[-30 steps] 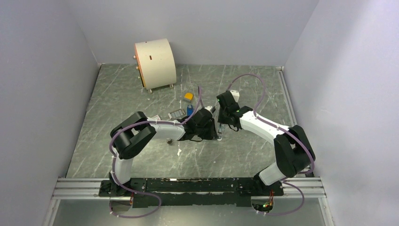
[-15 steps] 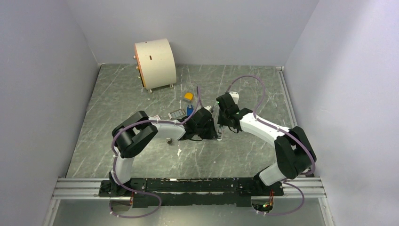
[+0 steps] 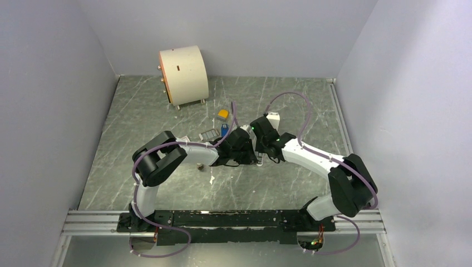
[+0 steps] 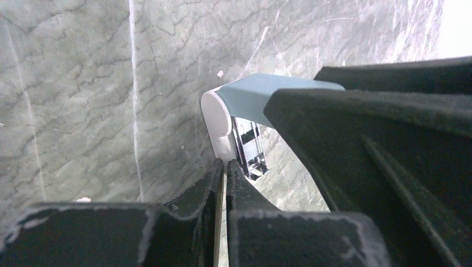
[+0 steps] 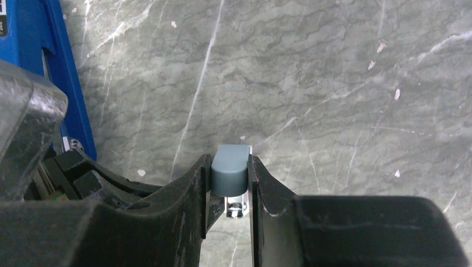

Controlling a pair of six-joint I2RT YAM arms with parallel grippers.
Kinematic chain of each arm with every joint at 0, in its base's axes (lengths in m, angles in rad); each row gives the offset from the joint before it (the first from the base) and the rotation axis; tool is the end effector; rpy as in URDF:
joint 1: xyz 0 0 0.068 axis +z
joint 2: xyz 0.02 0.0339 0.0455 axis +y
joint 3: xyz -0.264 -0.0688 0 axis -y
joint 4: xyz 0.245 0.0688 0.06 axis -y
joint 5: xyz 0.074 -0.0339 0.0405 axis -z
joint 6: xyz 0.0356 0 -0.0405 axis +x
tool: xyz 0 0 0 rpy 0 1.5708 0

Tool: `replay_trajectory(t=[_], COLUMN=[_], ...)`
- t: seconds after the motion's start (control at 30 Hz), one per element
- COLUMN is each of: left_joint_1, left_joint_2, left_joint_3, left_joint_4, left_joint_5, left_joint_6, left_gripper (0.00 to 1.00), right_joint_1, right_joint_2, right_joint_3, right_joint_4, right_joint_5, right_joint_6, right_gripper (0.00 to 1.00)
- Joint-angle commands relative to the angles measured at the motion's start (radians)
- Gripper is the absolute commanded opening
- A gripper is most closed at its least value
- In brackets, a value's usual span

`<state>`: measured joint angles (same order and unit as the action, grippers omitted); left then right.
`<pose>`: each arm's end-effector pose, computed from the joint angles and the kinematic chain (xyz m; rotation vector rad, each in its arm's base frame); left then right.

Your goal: Load the staples into the stapler

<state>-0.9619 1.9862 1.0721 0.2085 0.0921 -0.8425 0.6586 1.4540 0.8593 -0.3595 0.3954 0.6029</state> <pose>0.2301 -0.3357 0.1267 0.2022 2.4917 -0.9770 0.2358 0.1652 0.2010 0.0869 2.4227 0.0630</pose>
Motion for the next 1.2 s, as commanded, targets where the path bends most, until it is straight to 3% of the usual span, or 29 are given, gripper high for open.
replay_trajectory(t=[0.0,0.57,1.17], left_joint_1=[-0.016,-0.013,-0.012], left_joint_2=[0.074,0.059,-0.016], left_joint_3=[-0.061,-0.085,-0.083], left_joint_4=[-0.037,-0.021,-0.041], left_joint_5=[-0.039,-0.061,-0.091], left_joint_6=[0.004,-0.01,0.005], left_gripper=[0.08,0.07,0.08], right_joint_1=[0.031,0.038,0.048], right_joint_2=[-0.022,-0.058,0.056], right_joint_3=[-0.033,-0.106,-0.169], right_joint_4=[-0.065,-0.083,-0.05], right_joint_5=[-0.077,-0.111,-0.094], right_joint_6=[0.07,0.101,0.14], right_gripper=[0.2,0.18,0.16])
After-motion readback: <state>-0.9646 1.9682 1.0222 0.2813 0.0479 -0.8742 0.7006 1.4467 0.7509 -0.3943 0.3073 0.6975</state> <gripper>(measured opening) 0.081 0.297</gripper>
